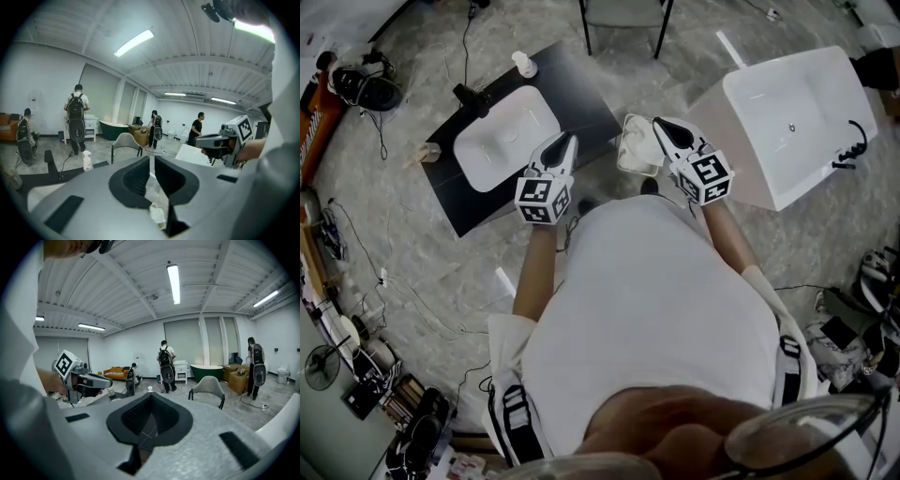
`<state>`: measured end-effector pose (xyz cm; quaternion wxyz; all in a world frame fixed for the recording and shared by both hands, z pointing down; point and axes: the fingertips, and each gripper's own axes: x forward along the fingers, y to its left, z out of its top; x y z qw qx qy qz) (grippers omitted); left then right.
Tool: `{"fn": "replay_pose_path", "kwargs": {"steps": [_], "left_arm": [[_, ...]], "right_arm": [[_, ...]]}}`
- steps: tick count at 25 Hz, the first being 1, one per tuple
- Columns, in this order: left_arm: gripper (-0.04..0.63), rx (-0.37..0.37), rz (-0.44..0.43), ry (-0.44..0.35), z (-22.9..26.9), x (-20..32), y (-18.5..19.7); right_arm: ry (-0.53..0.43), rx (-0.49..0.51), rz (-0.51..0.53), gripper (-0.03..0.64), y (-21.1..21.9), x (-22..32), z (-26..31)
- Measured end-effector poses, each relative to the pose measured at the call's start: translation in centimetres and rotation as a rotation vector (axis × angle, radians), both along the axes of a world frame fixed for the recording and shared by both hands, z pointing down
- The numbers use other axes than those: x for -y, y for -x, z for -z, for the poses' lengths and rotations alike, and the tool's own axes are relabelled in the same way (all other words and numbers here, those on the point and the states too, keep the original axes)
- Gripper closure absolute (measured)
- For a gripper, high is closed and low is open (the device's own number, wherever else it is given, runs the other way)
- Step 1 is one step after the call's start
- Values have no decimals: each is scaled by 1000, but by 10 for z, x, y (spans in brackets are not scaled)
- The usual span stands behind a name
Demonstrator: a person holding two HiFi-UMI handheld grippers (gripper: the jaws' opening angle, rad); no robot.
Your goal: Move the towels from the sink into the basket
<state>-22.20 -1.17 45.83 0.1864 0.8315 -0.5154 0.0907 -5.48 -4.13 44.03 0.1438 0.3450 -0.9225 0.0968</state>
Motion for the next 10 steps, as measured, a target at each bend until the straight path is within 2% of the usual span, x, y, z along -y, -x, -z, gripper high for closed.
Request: {"fn": "replay_pose_path", "kwargs": {"steps": [10], "left_arm": [[558,-12,-11,17,-6,9,-9]], "right_arm": [[-3,4,-13,621,-10,9,0]]}}
